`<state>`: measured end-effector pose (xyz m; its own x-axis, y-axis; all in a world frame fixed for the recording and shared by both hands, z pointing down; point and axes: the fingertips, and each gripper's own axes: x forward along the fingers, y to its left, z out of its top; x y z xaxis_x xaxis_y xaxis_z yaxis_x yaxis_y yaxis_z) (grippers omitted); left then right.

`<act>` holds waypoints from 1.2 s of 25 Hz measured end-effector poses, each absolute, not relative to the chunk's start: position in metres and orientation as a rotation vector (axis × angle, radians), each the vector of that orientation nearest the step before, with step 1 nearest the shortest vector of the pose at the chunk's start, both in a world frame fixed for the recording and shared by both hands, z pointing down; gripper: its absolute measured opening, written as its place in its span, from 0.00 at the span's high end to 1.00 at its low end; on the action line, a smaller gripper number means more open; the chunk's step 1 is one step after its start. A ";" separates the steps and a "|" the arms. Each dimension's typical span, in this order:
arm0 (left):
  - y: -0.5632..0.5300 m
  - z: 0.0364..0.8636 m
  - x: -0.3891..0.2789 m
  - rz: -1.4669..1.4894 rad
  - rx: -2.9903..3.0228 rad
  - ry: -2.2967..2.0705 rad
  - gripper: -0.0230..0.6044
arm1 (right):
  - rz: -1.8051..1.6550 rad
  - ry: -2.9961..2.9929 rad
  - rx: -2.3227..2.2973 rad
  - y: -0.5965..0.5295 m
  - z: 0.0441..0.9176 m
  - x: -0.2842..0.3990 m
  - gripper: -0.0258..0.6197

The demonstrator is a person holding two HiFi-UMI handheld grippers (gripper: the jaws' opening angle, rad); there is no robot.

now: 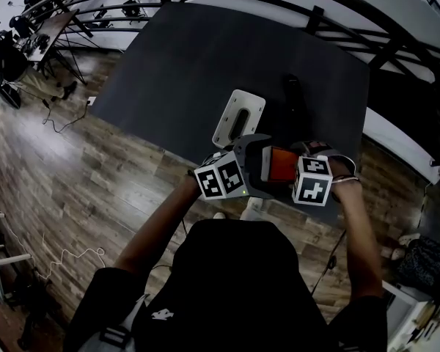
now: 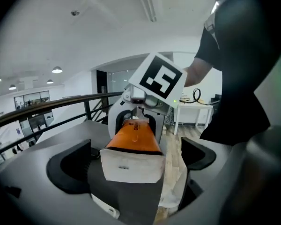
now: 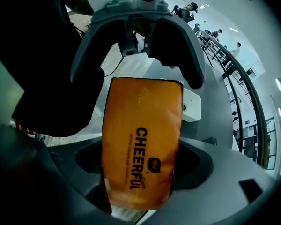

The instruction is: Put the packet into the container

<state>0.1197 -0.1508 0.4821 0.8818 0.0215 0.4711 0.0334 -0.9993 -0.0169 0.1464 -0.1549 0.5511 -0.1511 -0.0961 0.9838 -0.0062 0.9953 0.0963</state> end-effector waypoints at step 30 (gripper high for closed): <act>-0.155 0.509 0.087 -1.099 -2.701 -0.015 0.36 | -0.041 -1.740 0.124 -0.154 0.537 0.133 0.31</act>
